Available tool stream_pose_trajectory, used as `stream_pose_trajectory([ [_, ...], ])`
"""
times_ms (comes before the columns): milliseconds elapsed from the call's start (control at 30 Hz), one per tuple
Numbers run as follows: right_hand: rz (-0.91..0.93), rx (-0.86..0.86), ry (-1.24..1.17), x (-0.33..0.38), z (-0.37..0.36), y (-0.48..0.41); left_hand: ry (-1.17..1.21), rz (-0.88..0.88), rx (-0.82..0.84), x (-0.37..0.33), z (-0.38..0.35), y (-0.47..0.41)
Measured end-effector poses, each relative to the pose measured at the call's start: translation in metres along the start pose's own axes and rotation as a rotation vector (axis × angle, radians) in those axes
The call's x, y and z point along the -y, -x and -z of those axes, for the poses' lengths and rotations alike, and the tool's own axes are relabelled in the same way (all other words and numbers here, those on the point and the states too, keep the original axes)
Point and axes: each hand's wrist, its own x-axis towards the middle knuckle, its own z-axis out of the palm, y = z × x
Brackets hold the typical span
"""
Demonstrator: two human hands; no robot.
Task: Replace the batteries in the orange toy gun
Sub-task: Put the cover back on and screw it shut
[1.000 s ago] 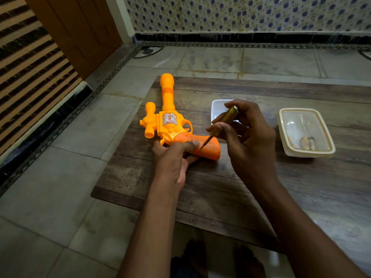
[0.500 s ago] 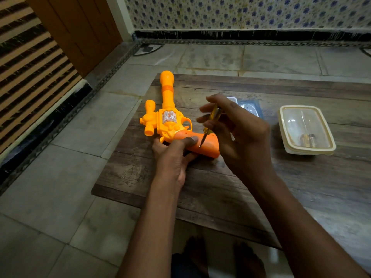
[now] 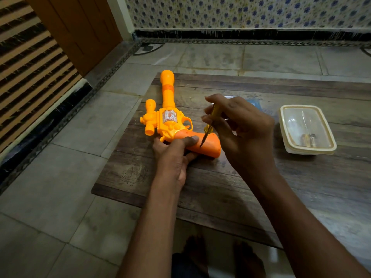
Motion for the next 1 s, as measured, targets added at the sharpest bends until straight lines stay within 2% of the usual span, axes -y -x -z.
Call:
stream_pose_trajectory([
  [100,0.004,-0.053,0.058,0.001,-0.0008,0.0005,-0.001,-0.002,0.008,-0.0002,0.0008,0.0002],
  [267,-0.007,-0.027,-0.036,0.0026,0.0033,-0.0011,-0.018,-0.002,0.007,0.0,0.0002,0.0015],
  [467,0.012,-0.064,0.077,0.002,0.0035,-0.0027,0.0,-0.007,0.007,-0.0016,-0.002,0.0018],
  [600,0.008,0.013,-0.036,0.0048,0.0052,-0.0026,0.009,-0.008,0.003,-0.0015,-0.0023,0.003],
  [833,0.009,-0.034,0.061,0.0067,0.0043,-0.0038,0.015,0.002,0.021,-0.0014,-0.0007,0.002],
  [1000,0.016,0.049,-0.046,0.0059,0.0061,-0.0034,0.013,-0.007,0.004,-0.0006,-0.0012,0.0012],
])
